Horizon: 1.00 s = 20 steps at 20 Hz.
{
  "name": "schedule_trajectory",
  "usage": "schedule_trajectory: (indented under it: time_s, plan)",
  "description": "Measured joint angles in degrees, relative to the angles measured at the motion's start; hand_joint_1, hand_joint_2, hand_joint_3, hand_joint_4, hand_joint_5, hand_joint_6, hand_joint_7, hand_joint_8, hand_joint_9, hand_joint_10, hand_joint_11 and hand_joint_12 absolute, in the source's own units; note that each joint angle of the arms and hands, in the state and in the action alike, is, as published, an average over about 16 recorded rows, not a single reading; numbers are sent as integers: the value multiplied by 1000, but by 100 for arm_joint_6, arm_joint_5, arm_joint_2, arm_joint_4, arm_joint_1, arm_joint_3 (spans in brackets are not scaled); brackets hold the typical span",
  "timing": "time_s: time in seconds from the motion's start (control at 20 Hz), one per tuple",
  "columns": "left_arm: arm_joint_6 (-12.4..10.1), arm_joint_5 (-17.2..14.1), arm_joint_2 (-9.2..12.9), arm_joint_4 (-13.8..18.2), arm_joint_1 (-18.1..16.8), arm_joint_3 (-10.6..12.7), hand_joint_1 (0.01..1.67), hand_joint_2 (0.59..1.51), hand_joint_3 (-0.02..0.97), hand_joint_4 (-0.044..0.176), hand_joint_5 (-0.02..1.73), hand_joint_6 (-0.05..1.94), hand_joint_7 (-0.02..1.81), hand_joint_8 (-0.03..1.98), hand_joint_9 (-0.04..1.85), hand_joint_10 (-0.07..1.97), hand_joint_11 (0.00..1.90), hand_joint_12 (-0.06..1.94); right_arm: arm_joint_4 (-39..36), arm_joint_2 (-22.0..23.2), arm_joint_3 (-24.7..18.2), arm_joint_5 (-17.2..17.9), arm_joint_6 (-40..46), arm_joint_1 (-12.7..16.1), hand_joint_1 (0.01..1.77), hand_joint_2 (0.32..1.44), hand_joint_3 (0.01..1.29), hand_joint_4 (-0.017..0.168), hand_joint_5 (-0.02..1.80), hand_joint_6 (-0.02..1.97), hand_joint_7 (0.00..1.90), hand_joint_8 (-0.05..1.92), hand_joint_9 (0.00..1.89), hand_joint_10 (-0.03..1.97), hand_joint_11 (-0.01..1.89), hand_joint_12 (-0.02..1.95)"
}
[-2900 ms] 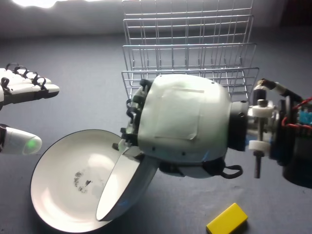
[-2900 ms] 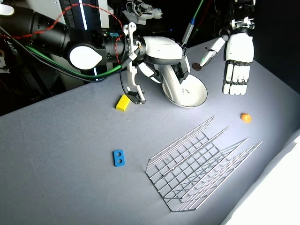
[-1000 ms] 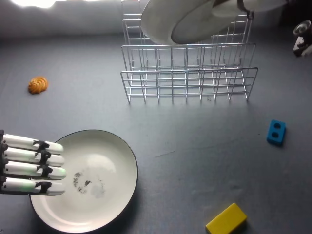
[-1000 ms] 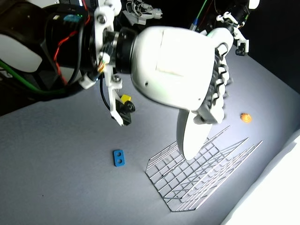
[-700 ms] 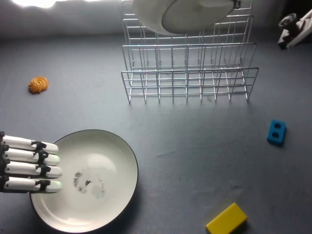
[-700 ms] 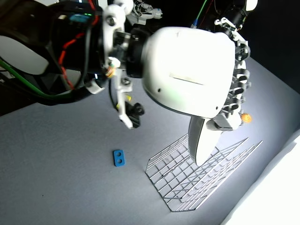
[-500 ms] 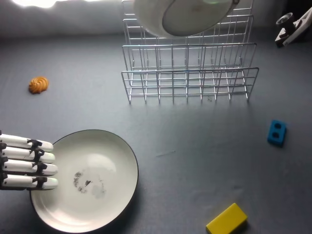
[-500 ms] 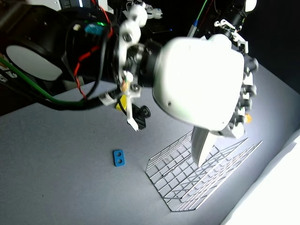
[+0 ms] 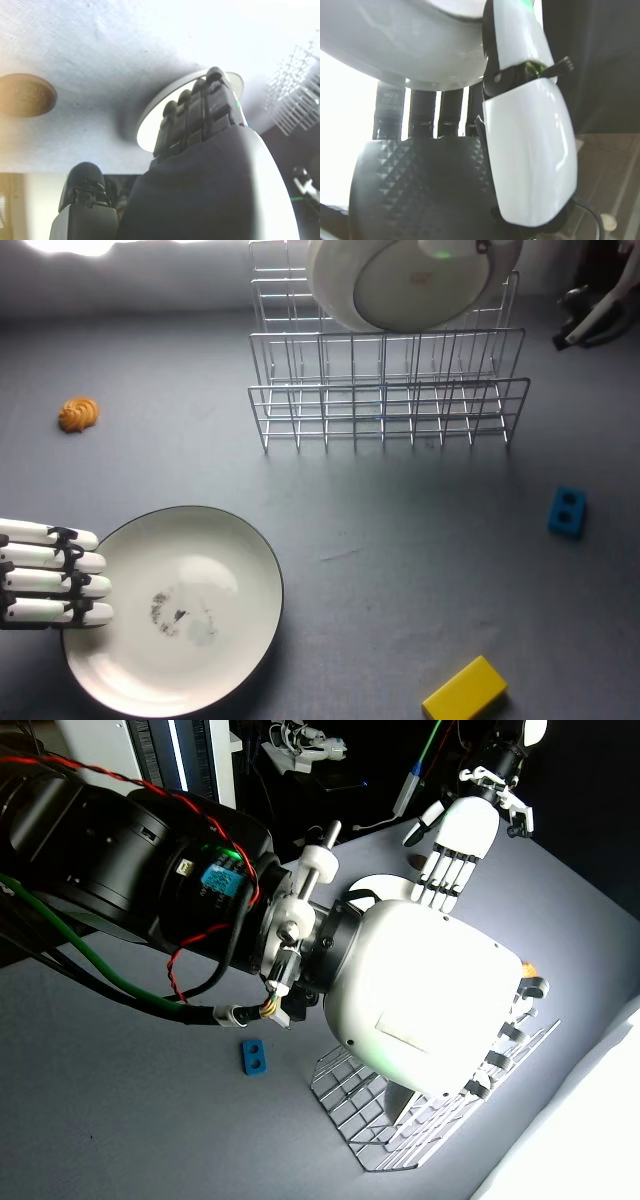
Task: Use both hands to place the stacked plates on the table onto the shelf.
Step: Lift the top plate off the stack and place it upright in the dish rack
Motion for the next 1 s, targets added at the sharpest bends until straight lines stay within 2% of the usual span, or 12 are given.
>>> schedule_trajectory:
  time_s: [0.65,1.0]
  plan:
    - [-43,476,72,-467,423,-607,22,1148,14,-6,2,-22,16,-9,-8,-21,13,-21,662,-385,396,-79,-13,-381,1374,996,14,-9,896,974,1031,893,984,1031,857,1077]
    - [-50,508,65,-679,590,-834,22,1146,14,-12,-12,-35,14,-8,-10,-22,13,-16,701,-507,525,22,-27,-627,1325,1044,14,-6,870,1004,998,949,1013,674,831,1096]
